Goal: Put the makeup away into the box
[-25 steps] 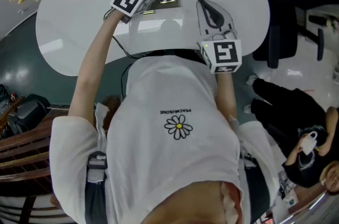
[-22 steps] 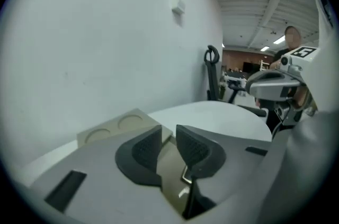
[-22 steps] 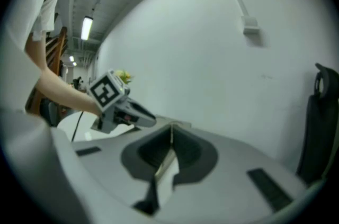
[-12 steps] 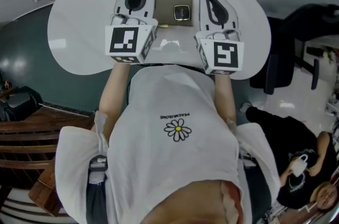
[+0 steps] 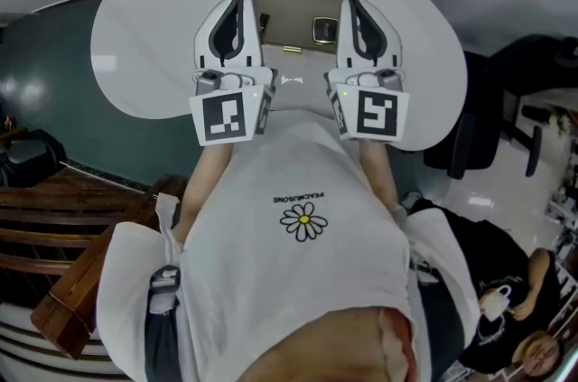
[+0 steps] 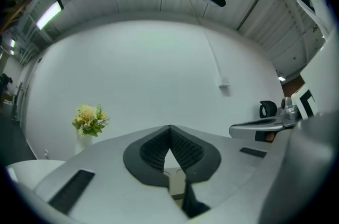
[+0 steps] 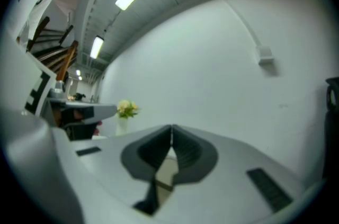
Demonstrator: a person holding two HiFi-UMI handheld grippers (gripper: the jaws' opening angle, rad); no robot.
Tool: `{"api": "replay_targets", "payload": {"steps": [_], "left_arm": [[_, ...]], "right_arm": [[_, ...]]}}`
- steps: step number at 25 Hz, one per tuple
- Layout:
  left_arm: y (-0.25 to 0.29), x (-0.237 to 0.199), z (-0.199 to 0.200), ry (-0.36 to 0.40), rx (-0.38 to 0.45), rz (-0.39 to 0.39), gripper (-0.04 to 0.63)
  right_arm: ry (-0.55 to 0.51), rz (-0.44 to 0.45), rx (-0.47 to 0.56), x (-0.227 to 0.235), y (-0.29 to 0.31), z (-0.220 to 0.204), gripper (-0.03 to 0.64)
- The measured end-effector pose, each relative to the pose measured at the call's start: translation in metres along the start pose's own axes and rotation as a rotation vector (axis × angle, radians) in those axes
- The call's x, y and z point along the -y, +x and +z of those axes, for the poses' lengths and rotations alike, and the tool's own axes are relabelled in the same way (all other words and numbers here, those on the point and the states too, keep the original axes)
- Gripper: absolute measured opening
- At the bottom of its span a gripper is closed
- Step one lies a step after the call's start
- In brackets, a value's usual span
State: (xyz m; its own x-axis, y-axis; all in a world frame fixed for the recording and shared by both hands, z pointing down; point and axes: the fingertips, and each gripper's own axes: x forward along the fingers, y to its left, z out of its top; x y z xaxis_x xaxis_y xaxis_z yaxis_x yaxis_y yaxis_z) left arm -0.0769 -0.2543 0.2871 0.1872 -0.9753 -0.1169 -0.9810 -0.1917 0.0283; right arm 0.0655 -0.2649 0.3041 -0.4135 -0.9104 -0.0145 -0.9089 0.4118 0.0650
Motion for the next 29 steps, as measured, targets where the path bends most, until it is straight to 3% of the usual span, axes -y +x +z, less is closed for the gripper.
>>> {"api": "replay_targets", "payload": {"steps": [9, 29], "left_arm": [[0.0, -0.011, -0.003, -0.003, -0.018, 0.019, 0.019], [0.0, -0.019, 0.0, -0.009, 0.015, -0.029, 0.018]], "right_arm": [[-0.025, -0.019, -0.024, 0.001, 0.001, -0.004, 0.031], [-0.011, -0.05, -0.054, -0.006, -0.003, -0.014, 0.029]]}}
